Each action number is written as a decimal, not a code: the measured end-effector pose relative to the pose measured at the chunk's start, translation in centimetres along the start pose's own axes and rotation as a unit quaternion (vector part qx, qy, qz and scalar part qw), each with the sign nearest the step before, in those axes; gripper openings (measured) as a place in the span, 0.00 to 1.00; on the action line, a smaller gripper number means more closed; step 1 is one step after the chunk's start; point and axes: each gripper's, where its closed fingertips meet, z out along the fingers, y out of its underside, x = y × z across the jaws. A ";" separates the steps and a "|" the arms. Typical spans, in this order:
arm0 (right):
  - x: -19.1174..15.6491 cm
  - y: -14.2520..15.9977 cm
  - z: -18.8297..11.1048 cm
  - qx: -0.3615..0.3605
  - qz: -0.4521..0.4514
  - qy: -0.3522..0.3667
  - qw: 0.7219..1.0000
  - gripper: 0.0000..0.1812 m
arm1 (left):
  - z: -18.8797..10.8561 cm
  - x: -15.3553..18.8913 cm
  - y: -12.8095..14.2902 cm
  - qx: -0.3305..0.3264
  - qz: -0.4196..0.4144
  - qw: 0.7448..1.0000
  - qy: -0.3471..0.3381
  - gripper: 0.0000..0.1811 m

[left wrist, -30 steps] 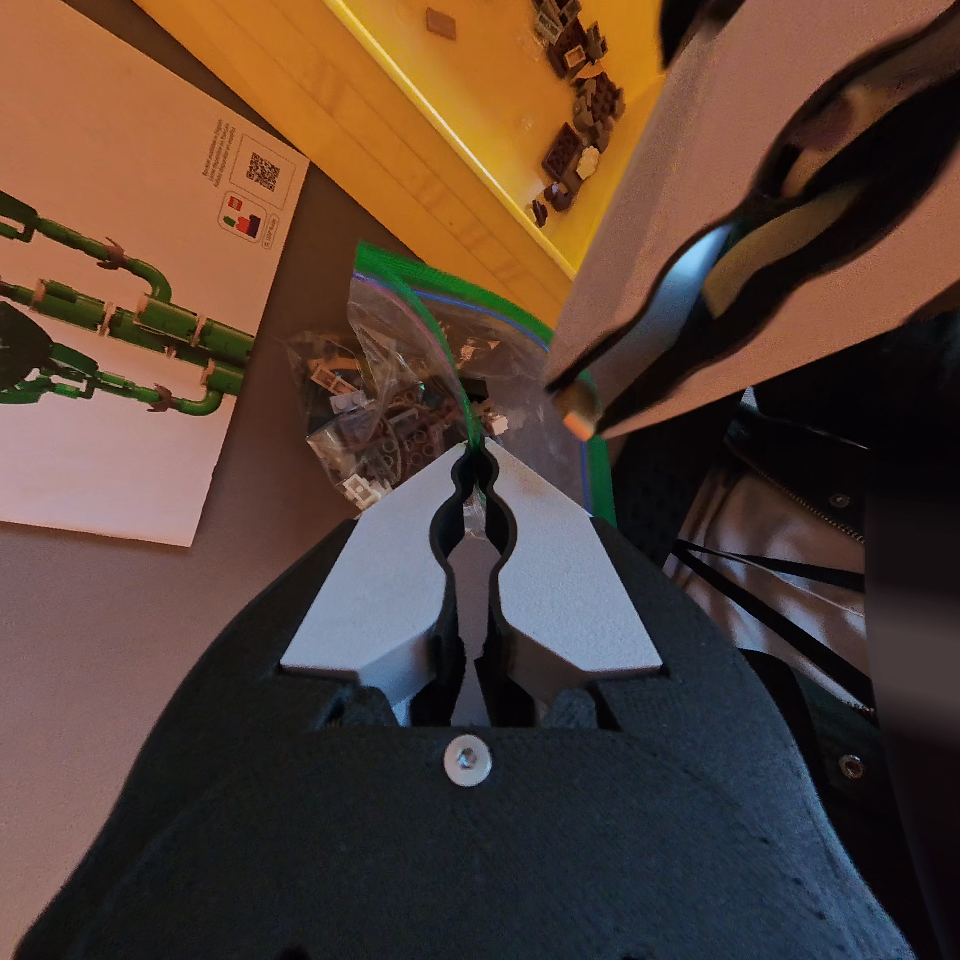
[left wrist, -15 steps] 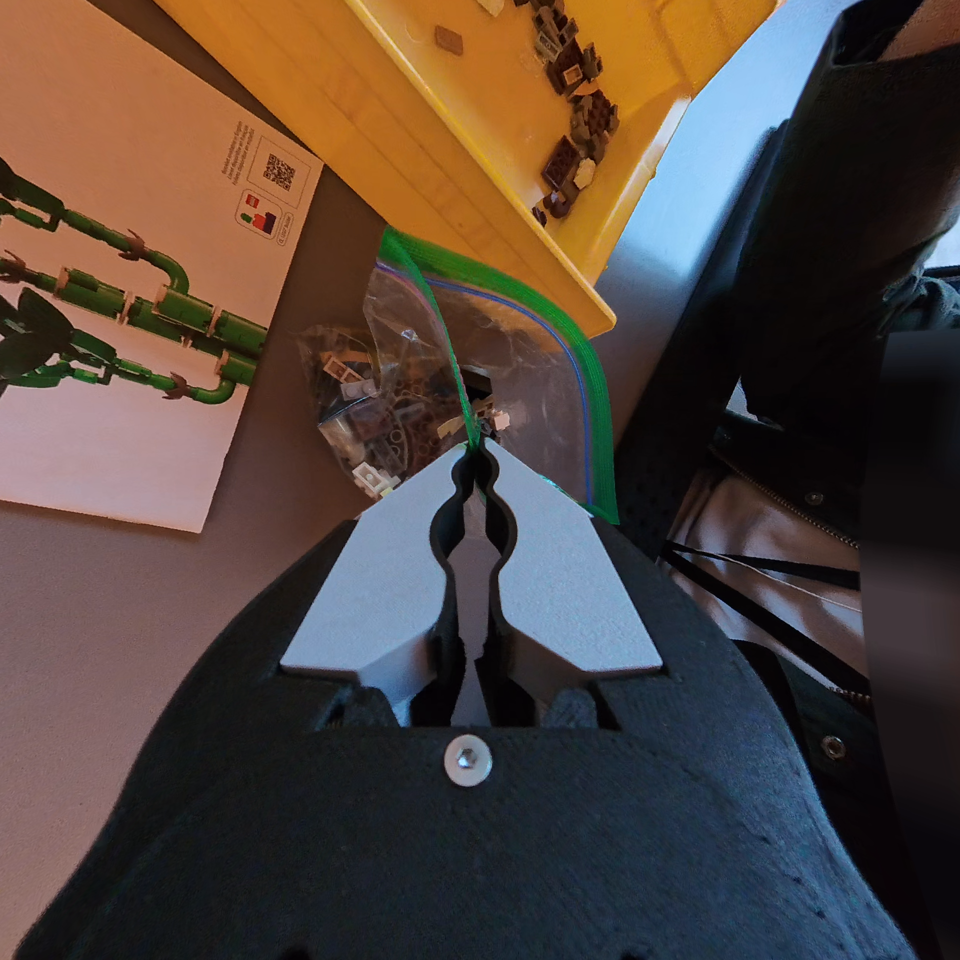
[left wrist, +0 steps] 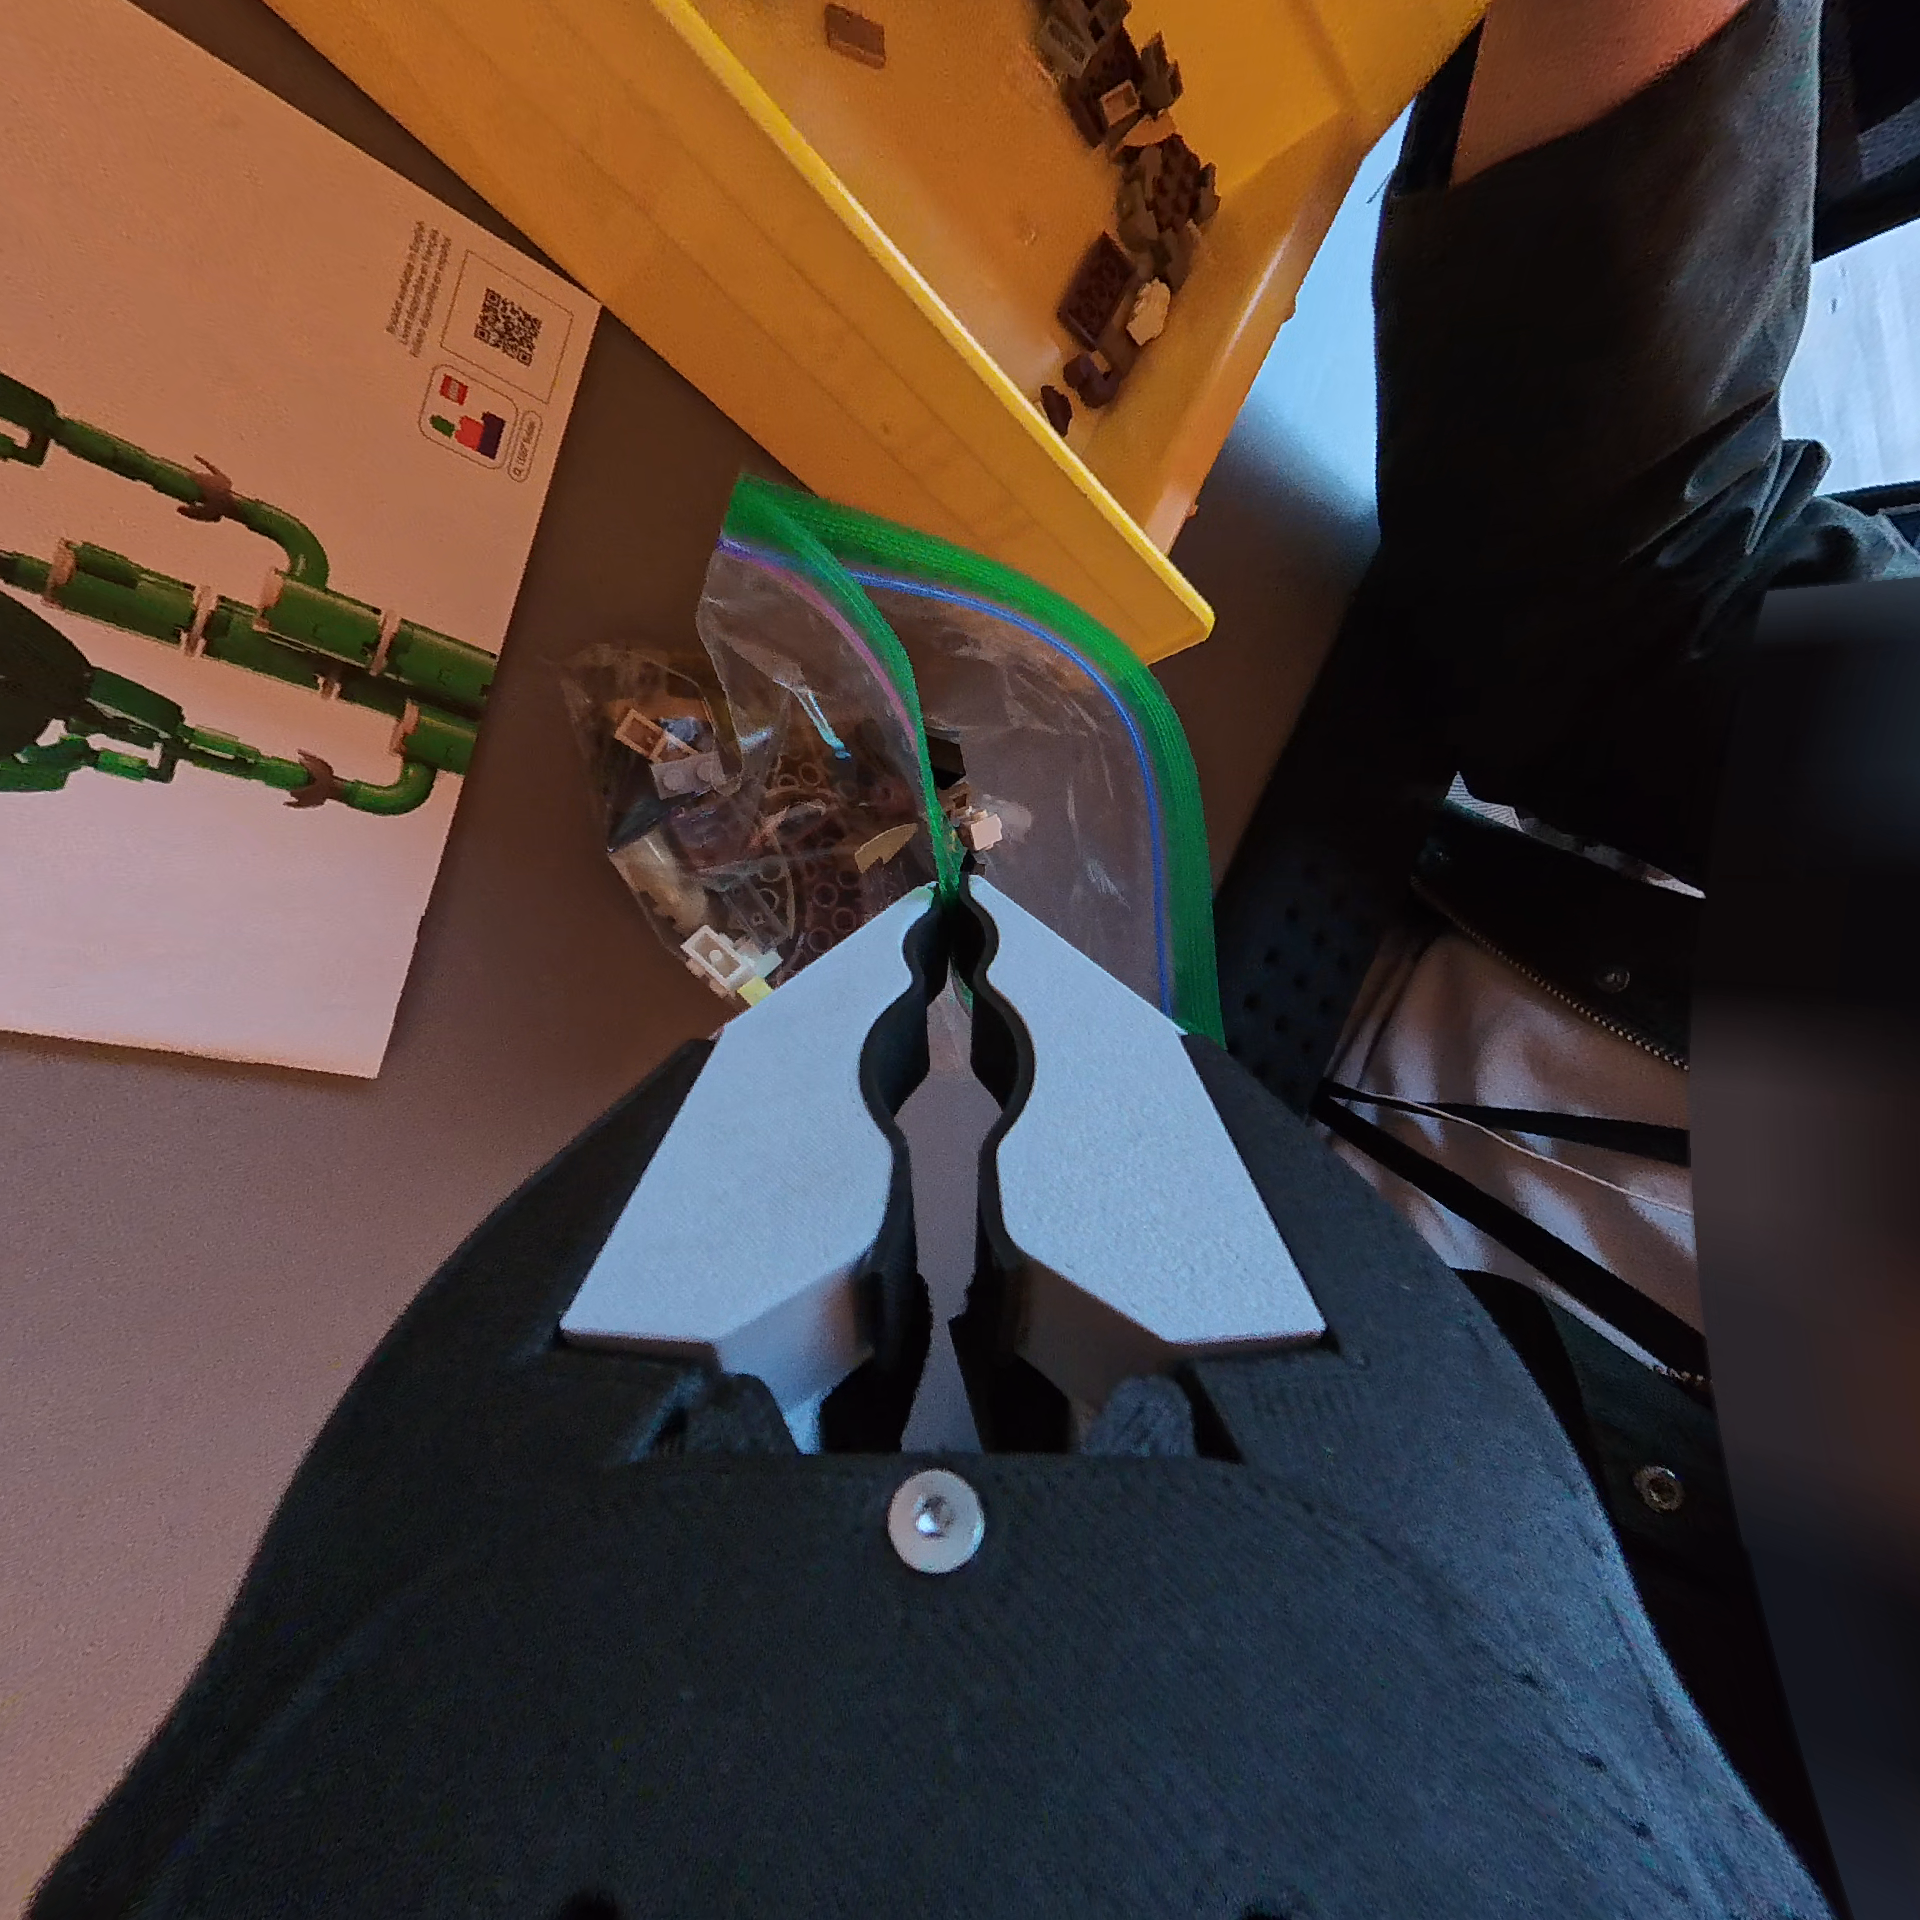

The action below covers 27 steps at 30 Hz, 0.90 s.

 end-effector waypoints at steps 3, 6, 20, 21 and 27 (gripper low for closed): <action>0.0 0.8 -0.1 -0.009 -0.003 -0.020 1.000 0.00 | 0.0 0.1 0.0 -0.001 0.002 1.000 0.000 0.00; -0.5 1.0 -0.7 -0.011 -0.011 -0.034 0.999 0.00 | 0.0 0.1 0.0 -0.001 0.002 1.000 -0.001 0.00; -0.3 3.0 -0.9 -0.069 -0.104 0.028 0.992 0.23 | 0.2 0.0 0.2 -0.008 0.001 1.000 0.000 0.00; 0.1 3.1 -1.0 -0.069 -0.114 0.040 0.990 0.22 | 0.3 0.0 0.2 -0.008 0.001 1.000 0.000 0.00; 0.1 3.3 -1.0 -0.068 -0.113 0.027 0.991 0.10 | 0.5 -0.1 0.2 -0.012 0.000 1.000 -0.001 0.00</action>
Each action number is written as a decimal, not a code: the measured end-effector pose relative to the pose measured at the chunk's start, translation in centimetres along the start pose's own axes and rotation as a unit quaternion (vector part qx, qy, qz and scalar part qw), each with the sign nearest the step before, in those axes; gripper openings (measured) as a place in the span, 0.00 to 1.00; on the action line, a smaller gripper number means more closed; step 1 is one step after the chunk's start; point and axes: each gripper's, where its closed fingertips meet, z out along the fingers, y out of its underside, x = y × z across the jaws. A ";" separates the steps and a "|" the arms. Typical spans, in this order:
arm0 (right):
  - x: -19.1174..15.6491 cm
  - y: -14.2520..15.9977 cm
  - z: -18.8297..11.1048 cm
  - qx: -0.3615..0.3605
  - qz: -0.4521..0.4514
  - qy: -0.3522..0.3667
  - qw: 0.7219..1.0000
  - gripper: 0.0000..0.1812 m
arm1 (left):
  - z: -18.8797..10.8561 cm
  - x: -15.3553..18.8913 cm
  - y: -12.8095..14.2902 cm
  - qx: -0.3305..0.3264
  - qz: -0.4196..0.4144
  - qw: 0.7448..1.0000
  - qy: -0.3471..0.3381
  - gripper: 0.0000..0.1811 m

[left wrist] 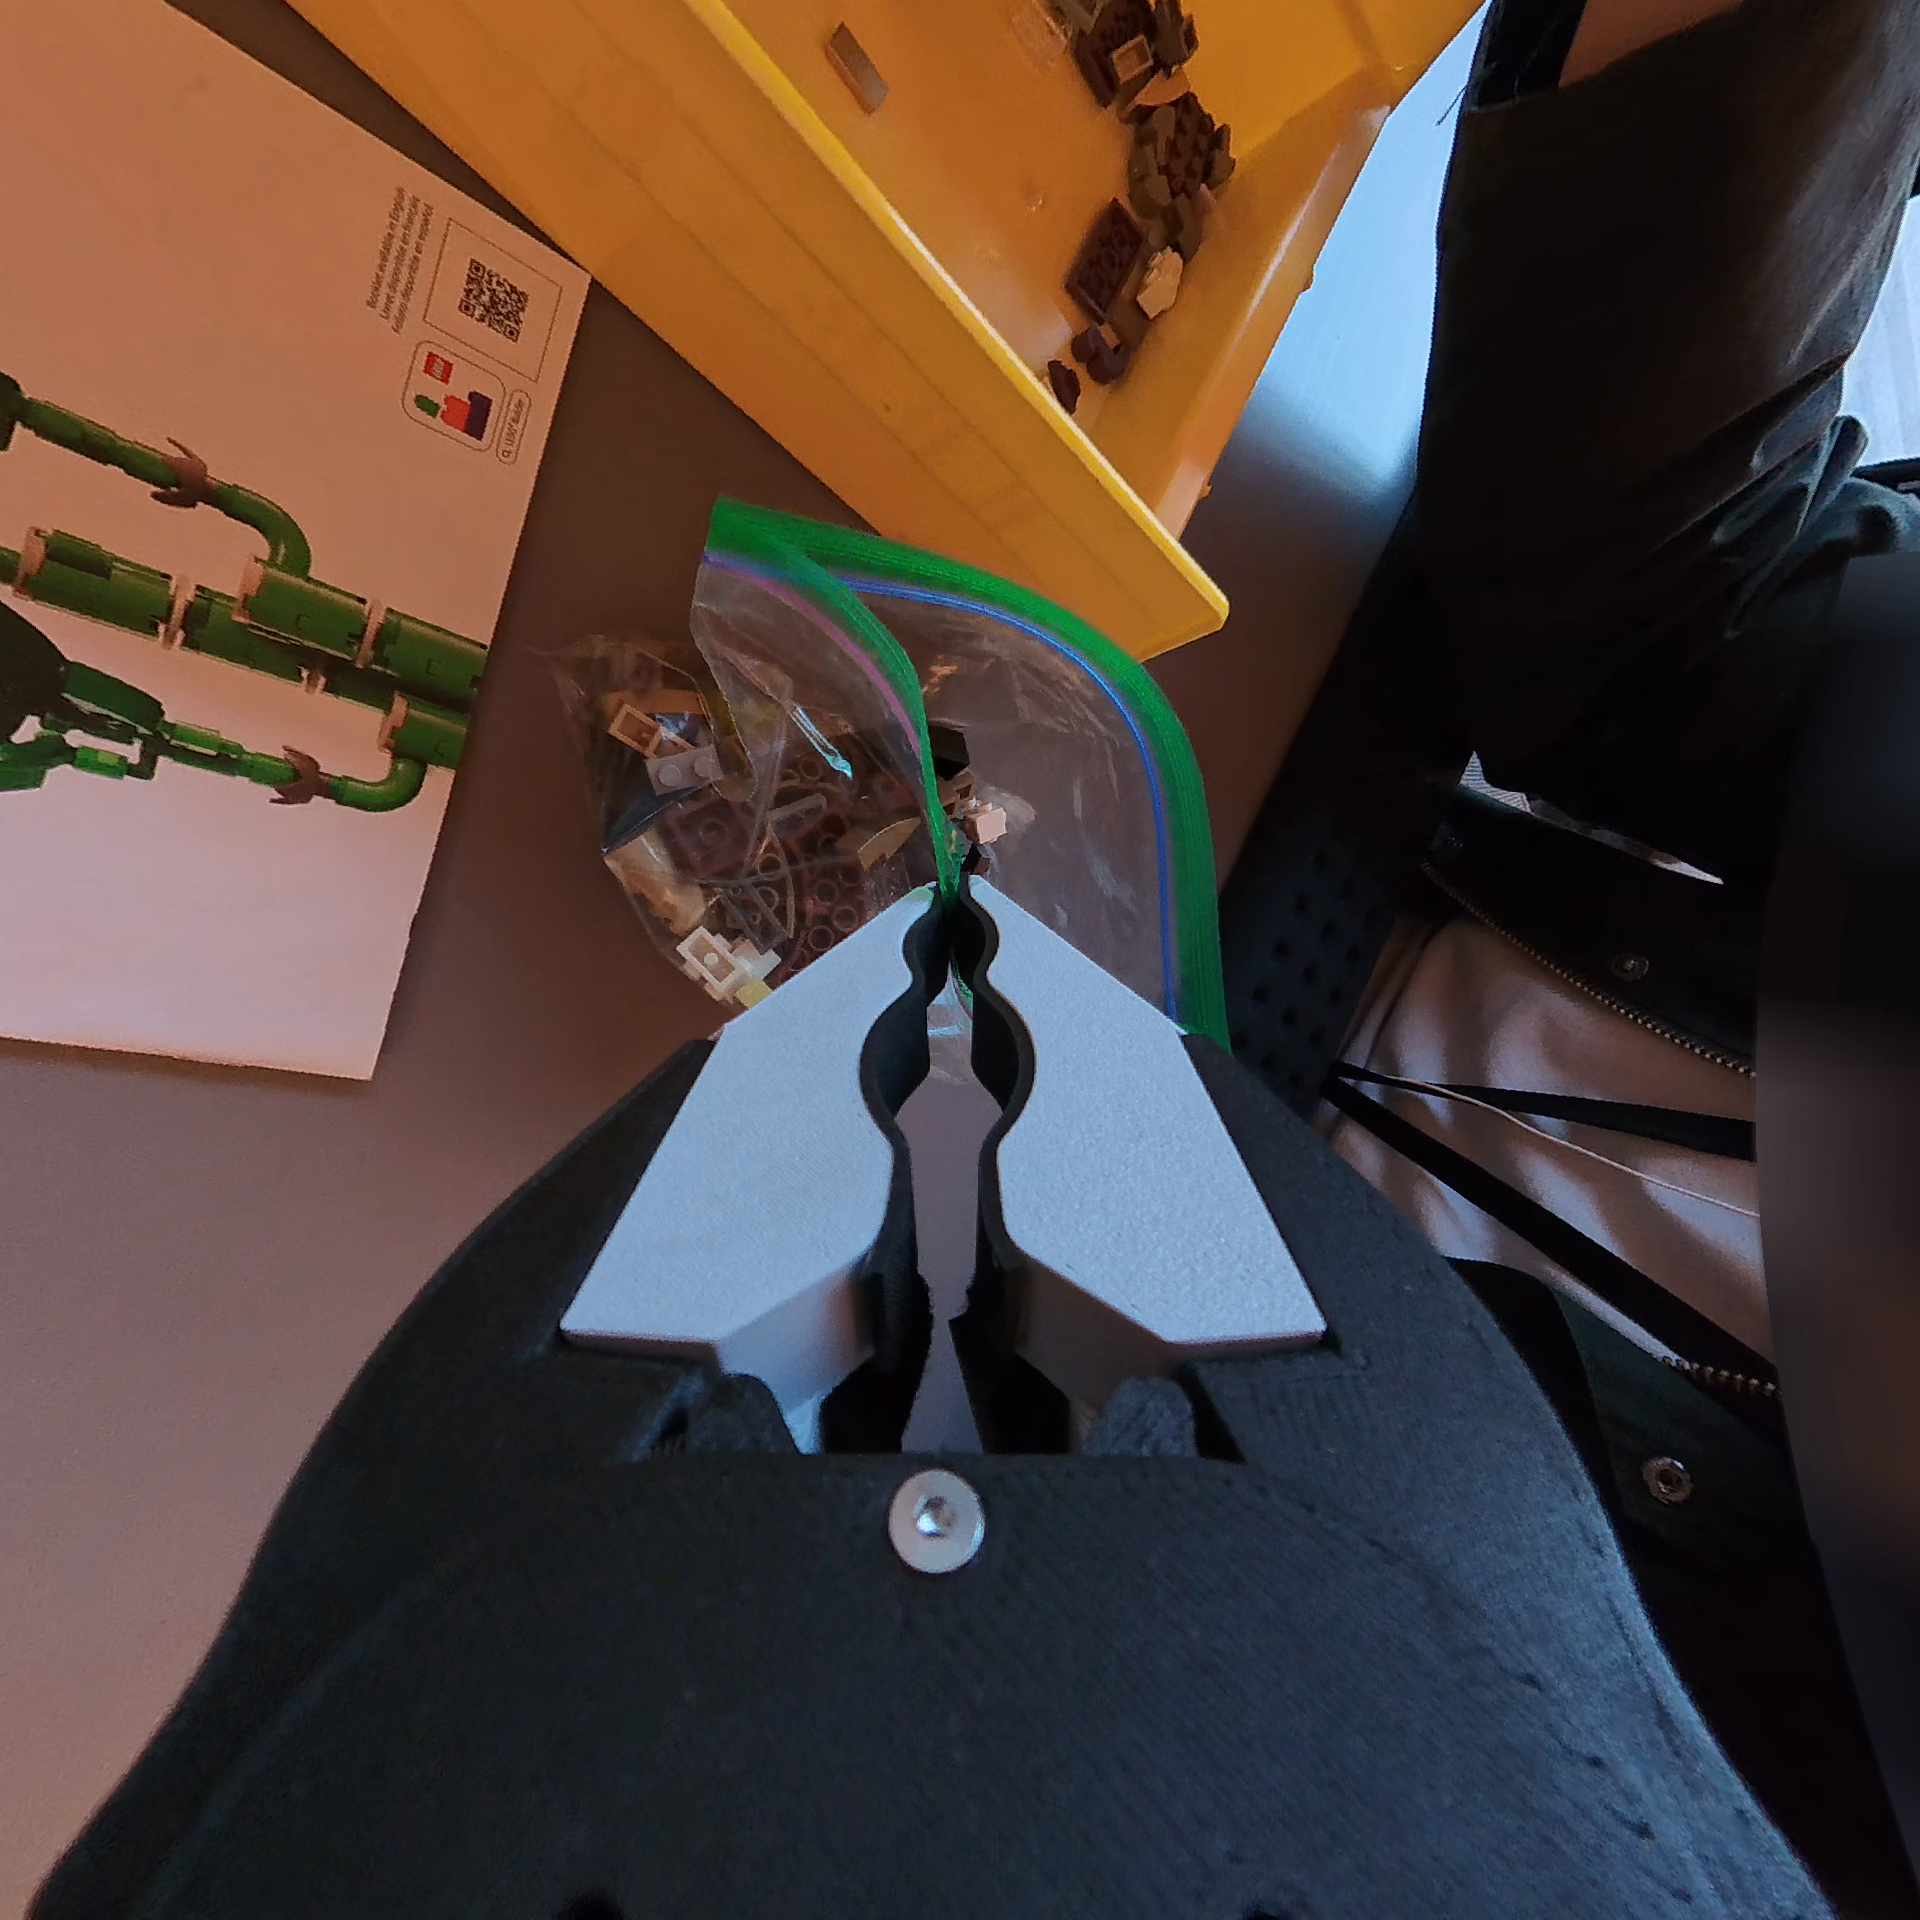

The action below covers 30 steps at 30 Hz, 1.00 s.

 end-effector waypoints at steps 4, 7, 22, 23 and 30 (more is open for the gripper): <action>0.4 -0.1 -1.5 0.012 0.008 0.011 1.000 0.10 | -0.1 0.0 0.0 0.002 0.000 1.000 -0.001 0.00; -1.5 -2.6 -6.1 0.112 0.001 -0.015 0.994 0.09 | -0.2 0.0 -0.1 0.005 -0.001 1.000 -0.001 0.00; -17.9 -9.2 -13.8 0.295 -0.257 -0.172 0.904 0.19 | -0.9 -0.2 -0.3 0.021 -0.005 1.000 -0.002 0.00; -16.5 -8.8 -14.4 0.303 -0.247 -0.147 0.909 0.18 | -1.0 -0.2 -0.4 0.022 -0.005 1.000 -0.003 0.00; -3.7 0.3 -8.4 0.085 -0.038 -0.009 0.996 0.23 | -0.8 -0.2 -0.3 0.019 -0.004 1.000 -0.002 0.00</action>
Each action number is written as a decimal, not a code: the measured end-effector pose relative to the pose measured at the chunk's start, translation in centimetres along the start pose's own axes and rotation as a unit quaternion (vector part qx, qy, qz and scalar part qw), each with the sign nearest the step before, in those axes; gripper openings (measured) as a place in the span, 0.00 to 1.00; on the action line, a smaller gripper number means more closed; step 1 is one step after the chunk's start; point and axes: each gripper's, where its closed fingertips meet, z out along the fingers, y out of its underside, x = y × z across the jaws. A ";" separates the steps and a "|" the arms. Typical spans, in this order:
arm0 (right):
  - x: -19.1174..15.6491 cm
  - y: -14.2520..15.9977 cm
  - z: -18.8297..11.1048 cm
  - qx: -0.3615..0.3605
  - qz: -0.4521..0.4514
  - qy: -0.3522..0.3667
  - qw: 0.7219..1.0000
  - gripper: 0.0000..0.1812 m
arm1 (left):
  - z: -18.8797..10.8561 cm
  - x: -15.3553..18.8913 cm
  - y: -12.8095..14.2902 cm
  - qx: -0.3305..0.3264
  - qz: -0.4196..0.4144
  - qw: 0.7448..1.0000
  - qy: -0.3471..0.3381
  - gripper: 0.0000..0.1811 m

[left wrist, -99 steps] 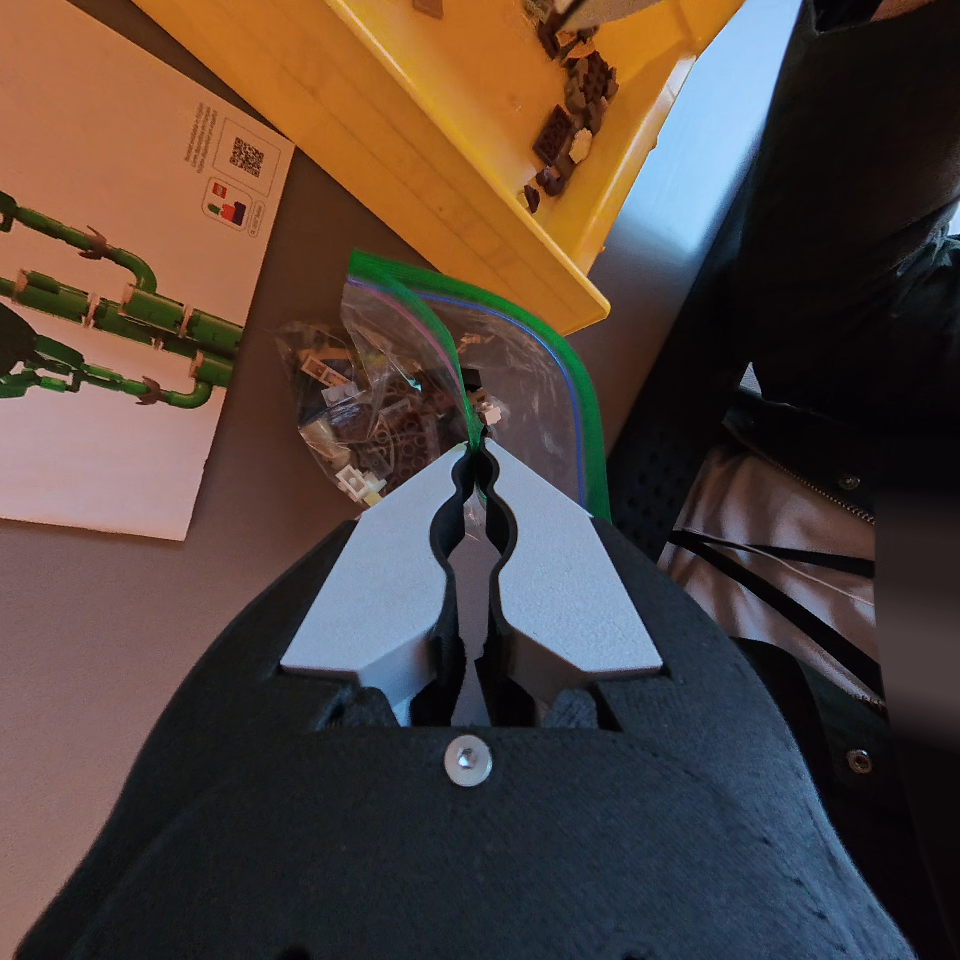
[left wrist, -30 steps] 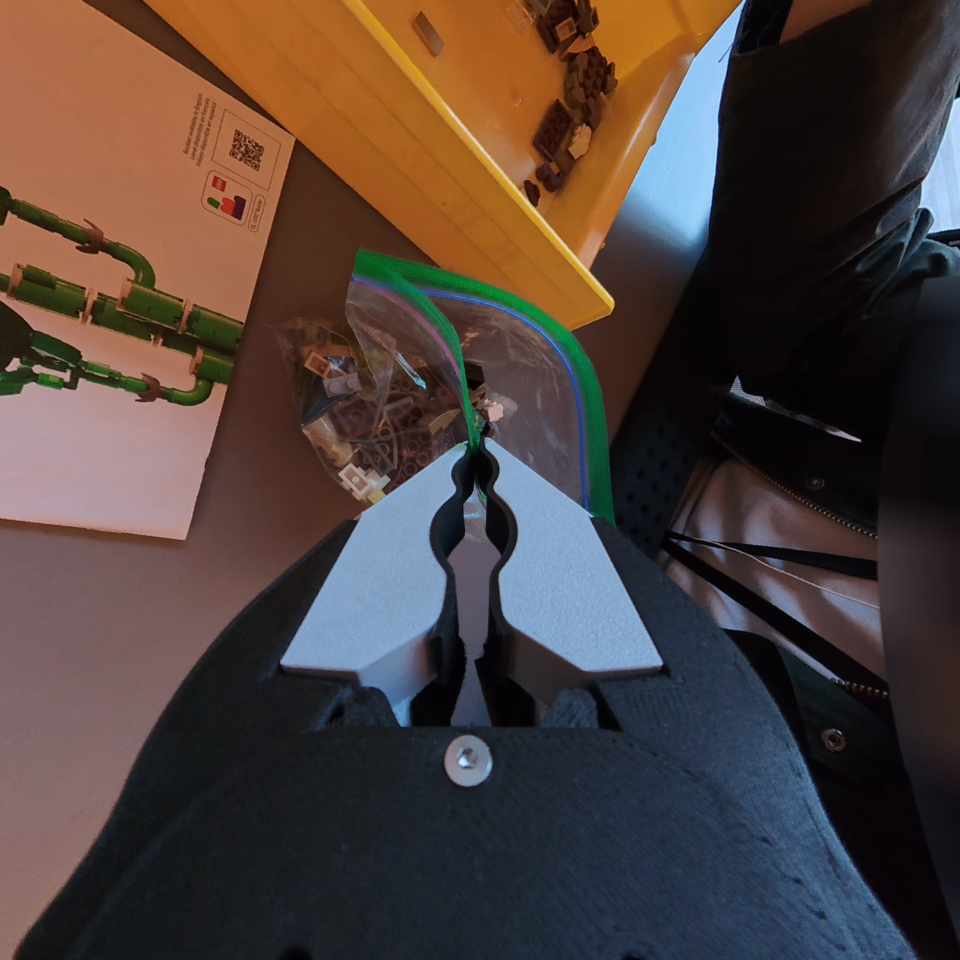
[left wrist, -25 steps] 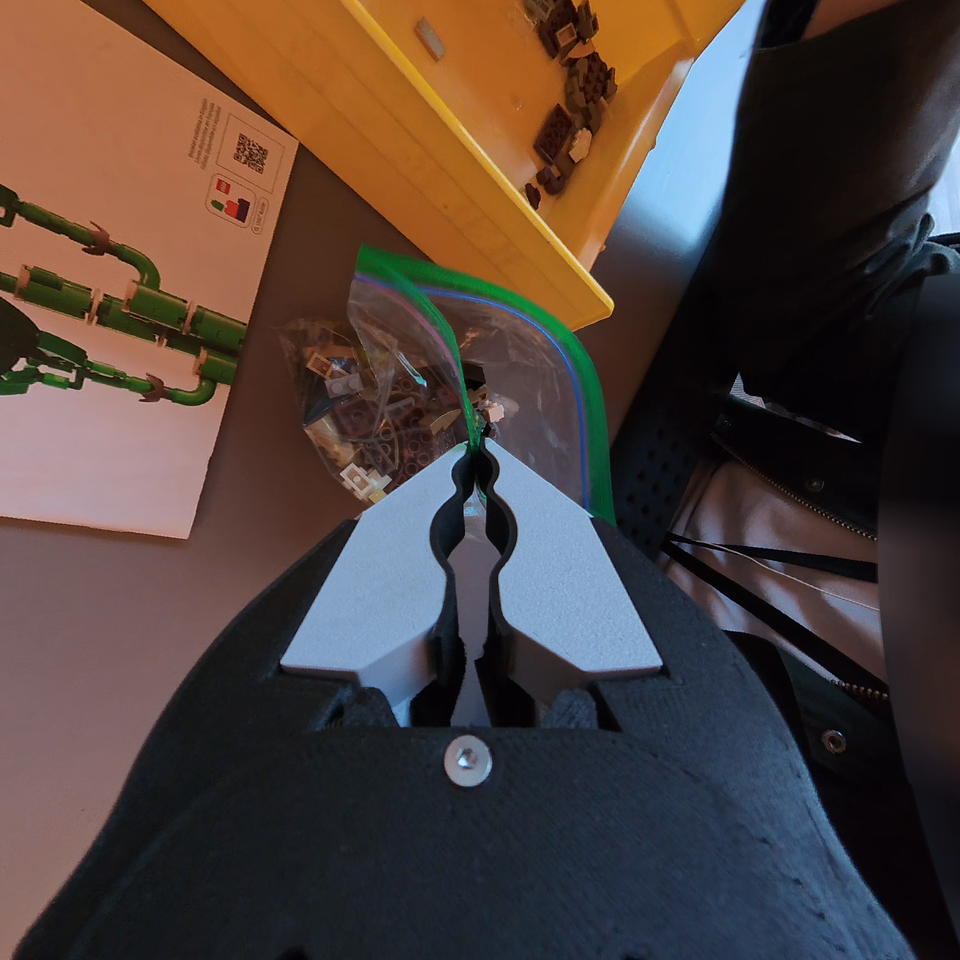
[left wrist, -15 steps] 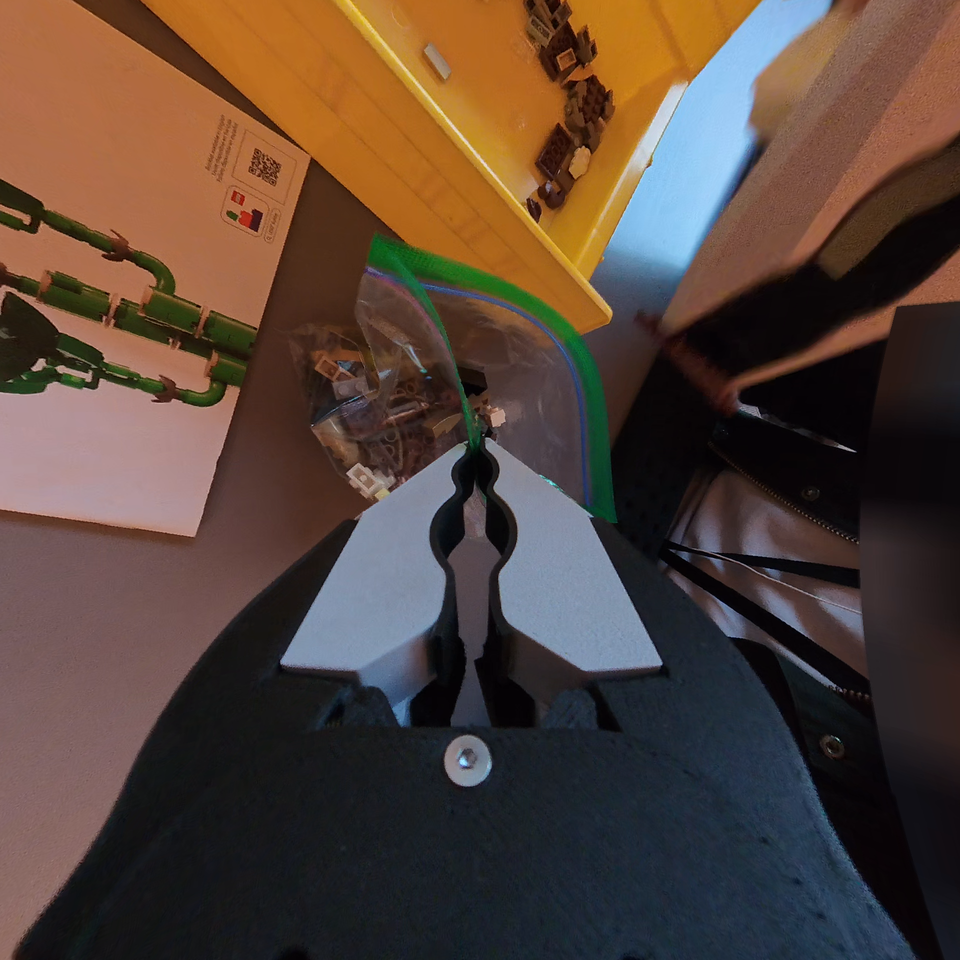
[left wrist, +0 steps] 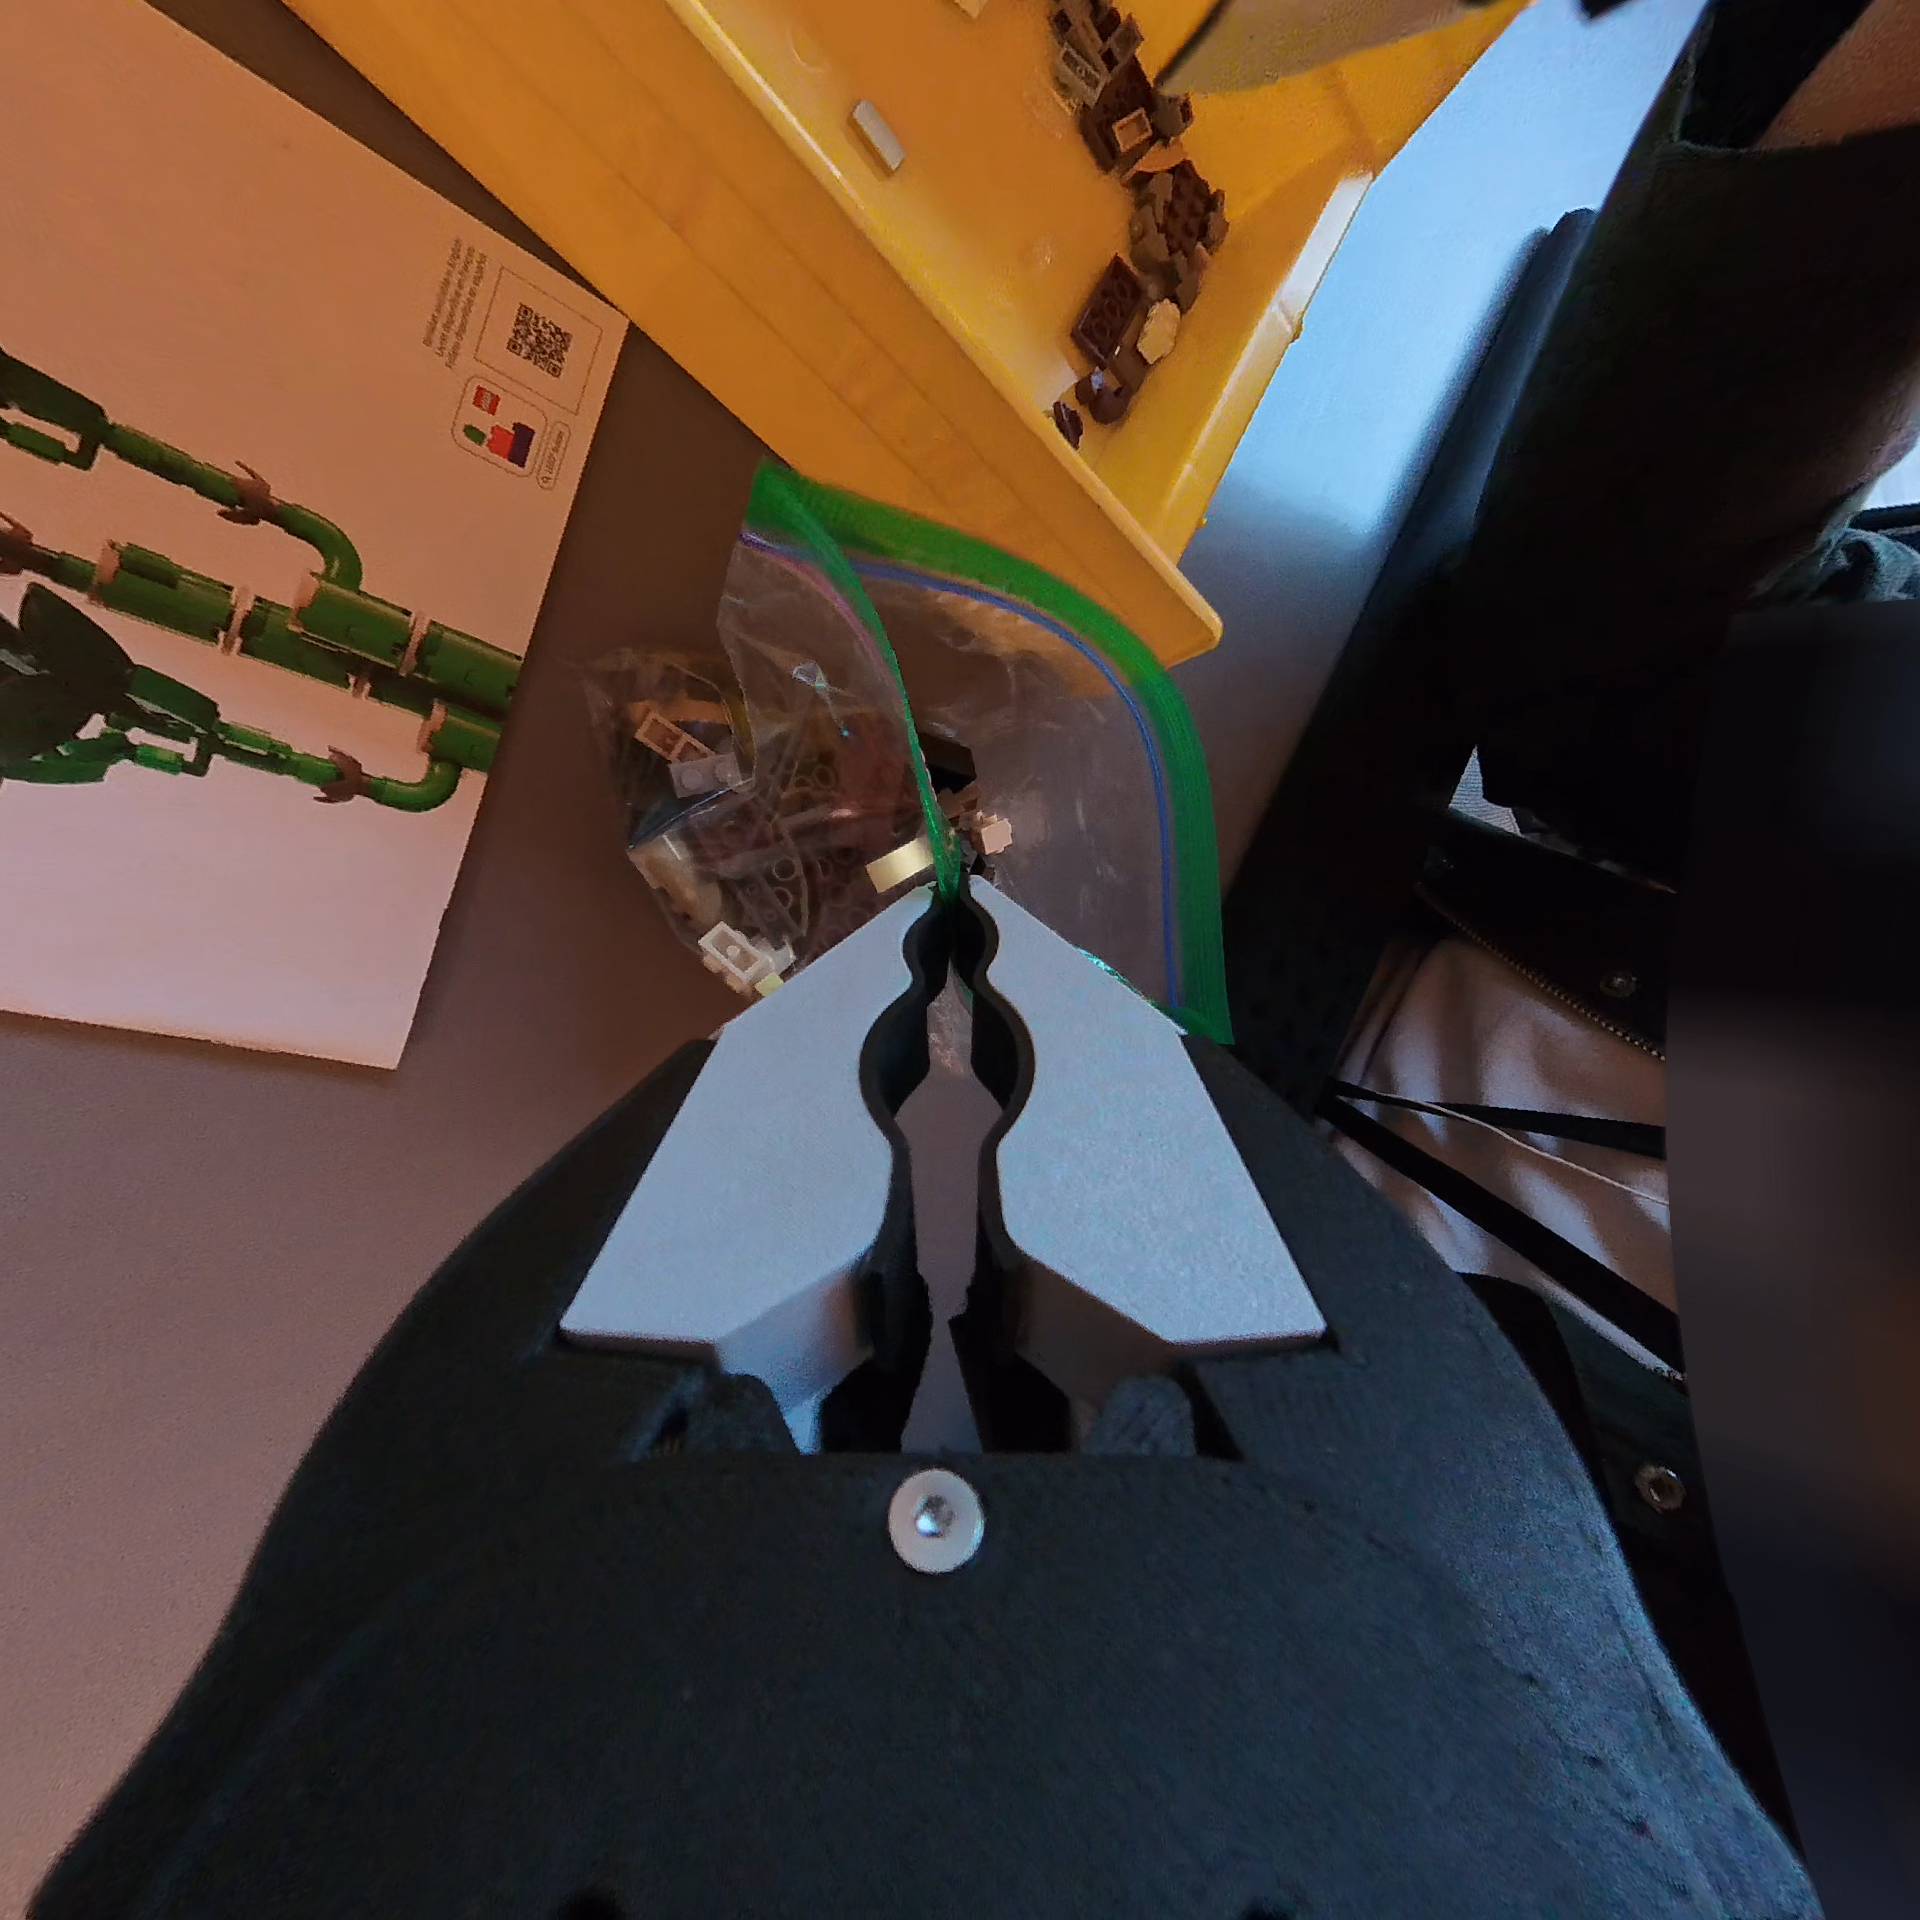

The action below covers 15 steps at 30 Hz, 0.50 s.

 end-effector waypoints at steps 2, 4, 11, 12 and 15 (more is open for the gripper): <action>1.6 2.2 2.4 -0.072 0.035 0.014 0.997 0.21 | 0.1 0.0 0.0 -0.001 0.000 1.000 0.000 0.00; 1.3 3.3 3.8 -0.116 0.073 -0.012 0.991 0.21 | 0.0 0.0 0.0 -0.001 0.000 1.000 0.000 0.00; 0.2 6.8 5.0 -0.215 0.214 -0.030 0.952 0.23 | 0.0 0.0 0.1 -0.002 0.001 1.000 0.000 0.00; 0.3 7.2 5.2 -0.226 0.225 -0.028 0.948 0.24 | 0.0 0.0 0.1 -0.002 0.002 1.000 -0.001 0.00; 0.2 7.6 5.8 -0.242 0.244 -0.032 0.938 0.23 | 0.0 0.1 0.1 -0.001 0.002 1.000 -0.001 0.00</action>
